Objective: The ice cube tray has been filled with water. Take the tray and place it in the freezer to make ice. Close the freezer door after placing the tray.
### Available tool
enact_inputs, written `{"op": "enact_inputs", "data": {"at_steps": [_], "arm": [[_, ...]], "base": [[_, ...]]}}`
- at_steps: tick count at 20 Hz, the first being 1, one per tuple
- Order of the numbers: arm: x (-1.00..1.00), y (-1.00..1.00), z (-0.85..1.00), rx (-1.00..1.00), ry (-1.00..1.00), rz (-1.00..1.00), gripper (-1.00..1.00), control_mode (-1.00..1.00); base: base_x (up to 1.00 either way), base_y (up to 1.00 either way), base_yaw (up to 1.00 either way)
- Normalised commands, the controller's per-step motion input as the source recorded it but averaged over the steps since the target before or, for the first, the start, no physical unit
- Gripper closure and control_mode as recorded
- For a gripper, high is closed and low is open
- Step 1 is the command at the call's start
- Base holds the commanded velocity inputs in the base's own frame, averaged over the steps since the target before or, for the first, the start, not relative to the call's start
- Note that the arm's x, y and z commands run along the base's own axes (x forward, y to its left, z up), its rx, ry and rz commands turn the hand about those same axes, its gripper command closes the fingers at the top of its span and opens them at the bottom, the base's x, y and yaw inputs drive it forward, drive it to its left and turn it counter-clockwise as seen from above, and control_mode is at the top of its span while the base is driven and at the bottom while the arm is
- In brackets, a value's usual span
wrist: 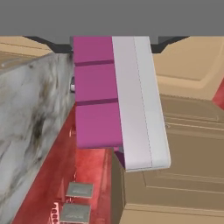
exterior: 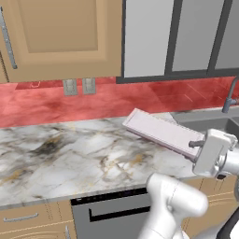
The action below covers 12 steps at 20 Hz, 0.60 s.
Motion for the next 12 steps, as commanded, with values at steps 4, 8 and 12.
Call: {"op": "enact_inputs", "data": {"at_steps": [4,8,12], "arm": [[-0.33,0.00,0.41,0.00,0.00,0.00,1.00,-1.00],[-0.27,0.00,0.32,0.00,0.00,0.00,1.00,-1.00],[-0.07,0.00,0.13,0.00,0.01,0.00,1.00,-1.00]], "base": [[0.00,0.00,0.00],[0.00,0.00,0.00],[0.00,0.00,0.00]]}}
